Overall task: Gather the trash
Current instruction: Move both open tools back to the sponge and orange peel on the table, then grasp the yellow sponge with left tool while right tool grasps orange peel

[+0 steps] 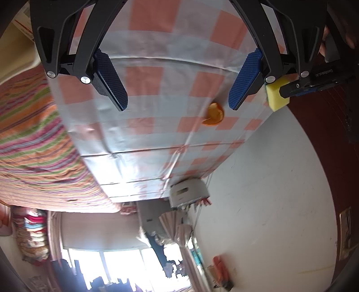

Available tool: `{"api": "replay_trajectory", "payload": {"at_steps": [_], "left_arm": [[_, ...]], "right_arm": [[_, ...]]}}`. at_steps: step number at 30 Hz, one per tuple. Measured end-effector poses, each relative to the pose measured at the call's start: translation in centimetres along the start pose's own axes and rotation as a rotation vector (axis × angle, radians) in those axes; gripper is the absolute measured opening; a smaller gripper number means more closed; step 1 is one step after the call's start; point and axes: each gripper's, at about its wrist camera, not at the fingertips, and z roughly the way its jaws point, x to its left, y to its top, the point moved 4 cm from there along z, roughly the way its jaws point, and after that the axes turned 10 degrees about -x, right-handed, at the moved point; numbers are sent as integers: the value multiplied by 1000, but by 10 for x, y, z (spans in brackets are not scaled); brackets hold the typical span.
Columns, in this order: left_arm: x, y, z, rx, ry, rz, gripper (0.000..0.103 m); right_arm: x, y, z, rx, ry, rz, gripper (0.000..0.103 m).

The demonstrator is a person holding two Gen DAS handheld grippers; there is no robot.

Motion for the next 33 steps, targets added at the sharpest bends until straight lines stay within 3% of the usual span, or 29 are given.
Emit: {"api": "replay_trajectory", "payload": {"at_steps": [12, 24, 30, 33], "left_arm": [[82, -9, 9, 86, 98, -109, 73], [97, -10, 28, 123, 111, -129, 73], [100, -9, 39, 142, 97, -166, 73], [100, -8, 42, 140, 106, -164, 72]], "right_arm": [[84, -21, 68, 134, 84, -132, 90], [85, -23, 127, 230, 54, -187, 89], [83, -30, 153, 292, 55, -191, 69], [90, -30, 160, 309, 59, -202, 68]]}}
